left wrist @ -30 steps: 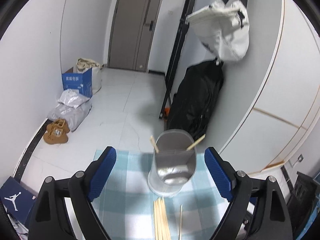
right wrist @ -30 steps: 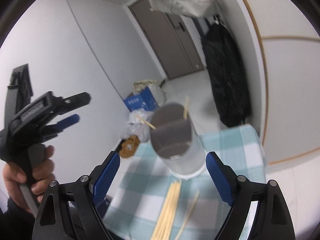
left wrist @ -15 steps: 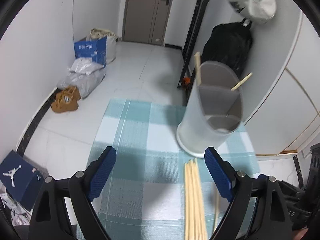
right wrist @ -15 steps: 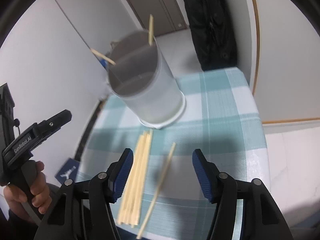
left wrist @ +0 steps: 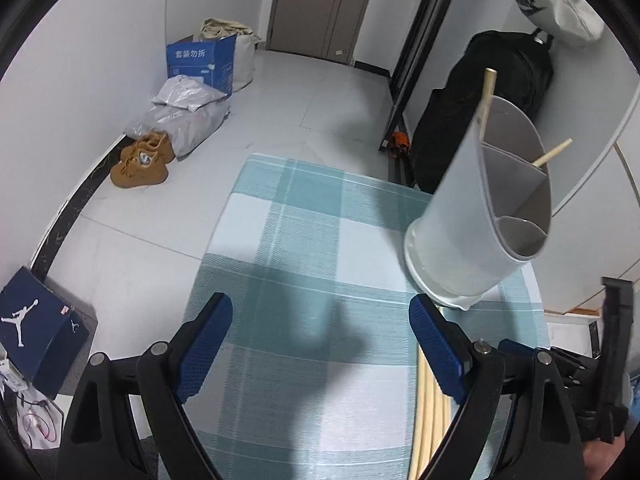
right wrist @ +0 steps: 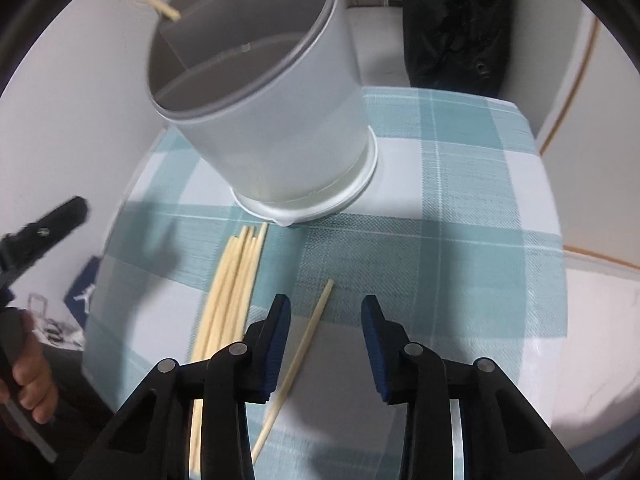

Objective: Organize utensils
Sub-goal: 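Lower the right gripper to the chopsticks and grasp another chopstick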

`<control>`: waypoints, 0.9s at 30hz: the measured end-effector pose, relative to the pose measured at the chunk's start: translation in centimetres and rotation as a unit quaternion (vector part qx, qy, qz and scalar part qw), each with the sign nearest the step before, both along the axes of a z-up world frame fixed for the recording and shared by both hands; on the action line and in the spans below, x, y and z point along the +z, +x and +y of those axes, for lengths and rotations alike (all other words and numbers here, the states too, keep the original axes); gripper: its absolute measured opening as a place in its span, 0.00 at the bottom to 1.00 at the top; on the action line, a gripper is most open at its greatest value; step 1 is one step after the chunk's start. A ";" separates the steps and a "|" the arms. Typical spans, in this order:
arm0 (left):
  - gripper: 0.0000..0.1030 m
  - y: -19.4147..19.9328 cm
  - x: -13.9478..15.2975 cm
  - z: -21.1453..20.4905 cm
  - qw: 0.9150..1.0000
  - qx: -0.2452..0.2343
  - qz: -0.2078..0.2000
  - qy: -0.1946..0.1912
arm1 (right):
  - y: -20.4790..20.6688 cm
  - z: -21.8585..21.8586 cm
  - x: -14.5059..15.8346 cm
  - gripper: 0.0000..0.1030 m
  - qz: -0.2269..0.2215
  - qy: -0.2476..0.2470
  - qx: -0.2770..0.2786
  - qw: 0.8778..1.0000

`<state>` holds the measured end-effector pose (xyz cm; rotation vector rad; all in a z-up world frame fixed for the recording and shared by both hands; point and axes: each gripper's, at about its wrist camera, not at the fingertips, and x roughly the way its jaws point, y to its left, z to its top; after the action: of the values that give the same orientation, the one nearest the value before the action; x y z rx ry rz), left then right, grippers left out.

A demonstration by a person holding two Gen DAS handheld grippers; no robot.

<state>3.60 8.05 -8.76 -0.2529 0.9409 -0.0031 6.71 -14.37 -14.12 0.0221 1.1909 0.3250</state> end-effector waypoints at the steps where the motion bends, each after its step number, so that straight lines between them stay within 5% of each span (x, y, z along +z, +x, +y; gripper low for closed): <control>1: 0.84 -0.1 0.1 0.3 1.000 0.004 0.000 0.002 | 0.3 0.4 -0.4 0.33 0.004 -0.010 0.003 1.000; 6: 0.84 -0.3 0.0 0.9 1.000 0.011 0.004 0.002 | 0.6 1.6 -0.9 0.27 -0.005 -0.054 0.014 0.998; 10: 0.84 -0.2 -0.1 1.2 1.000 0.017 0.005 0.003 | 0.1 2.1 -1.2 0.06 -0.016 -0.071 0.010 0.997; 21: 0.84 0.1 -0.7 0.4 1.000 -0.004 0.022 0.007 | -1.1 -0.7 0.1 0.03 -0.040 0.013 -0.035 0.999; 27: 0.84 0.2 -2.0 -1.4 0.997 -0.052 0.063 -0.008 | -1.4 -3.5 1.0 0.03 -0.038 0.108 -0.076 0.991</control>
<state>3.76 6.63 -10.77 -0.2210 1.0783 -0.0908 5.30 -17.92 -13.10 0.2854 1.0684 0.3152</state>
